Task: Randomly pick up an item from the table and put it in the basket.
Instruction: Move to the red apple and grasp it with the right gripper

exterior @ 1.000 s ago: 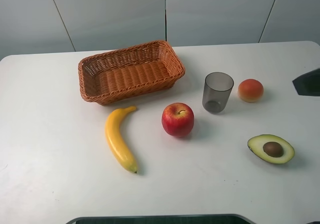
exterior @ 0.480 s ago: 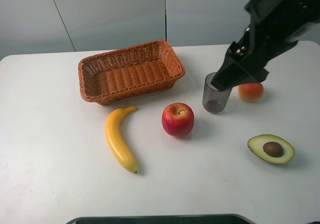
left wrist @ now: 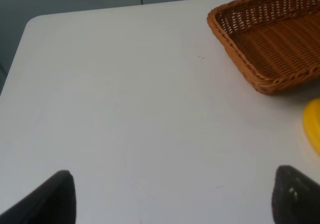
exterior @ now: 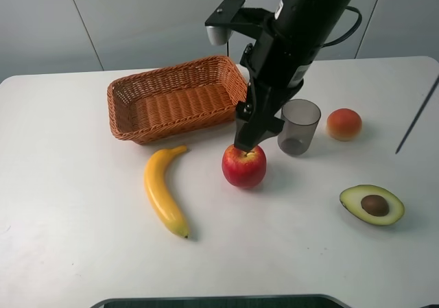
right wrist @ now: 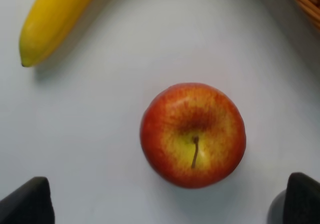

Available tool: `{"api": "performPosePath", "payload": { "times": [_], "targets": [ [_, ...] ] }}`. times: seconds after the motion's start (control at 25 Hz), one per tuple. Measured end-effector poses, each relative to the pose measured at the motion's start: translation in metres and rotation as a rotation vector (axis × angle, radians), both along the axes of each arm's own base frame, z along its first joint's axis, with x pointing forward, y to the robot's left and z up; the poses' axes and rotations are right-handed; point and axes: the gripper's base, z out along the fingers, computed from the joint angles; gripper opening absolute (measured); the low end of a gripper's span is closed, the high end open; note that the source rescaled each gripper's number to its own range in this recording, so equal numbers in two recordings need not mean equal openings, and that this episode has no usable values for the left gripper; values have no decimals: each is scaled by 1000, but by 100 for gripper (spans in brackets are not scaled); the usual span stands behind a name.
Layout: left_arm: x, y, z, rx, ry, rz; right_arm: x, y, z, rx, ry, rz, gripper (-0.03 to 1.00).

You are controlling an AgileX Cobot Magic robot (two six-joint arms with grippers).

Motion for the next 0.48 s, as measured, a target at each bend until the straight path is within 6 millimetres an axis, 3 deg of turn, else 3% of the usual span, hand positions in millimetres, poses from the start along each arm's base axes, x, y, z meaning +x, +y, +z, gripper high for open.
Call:
{"api": "performPosePath", "payload": {
  "times": [0.24,0.48],
  "targets": [
    [0,0,0,-2,0,1,13,3,-27,-96,-22,114,99],
    [0,0,0,-2,0,1,22,7,-41,-95,-59,119,100]
  ]
}}
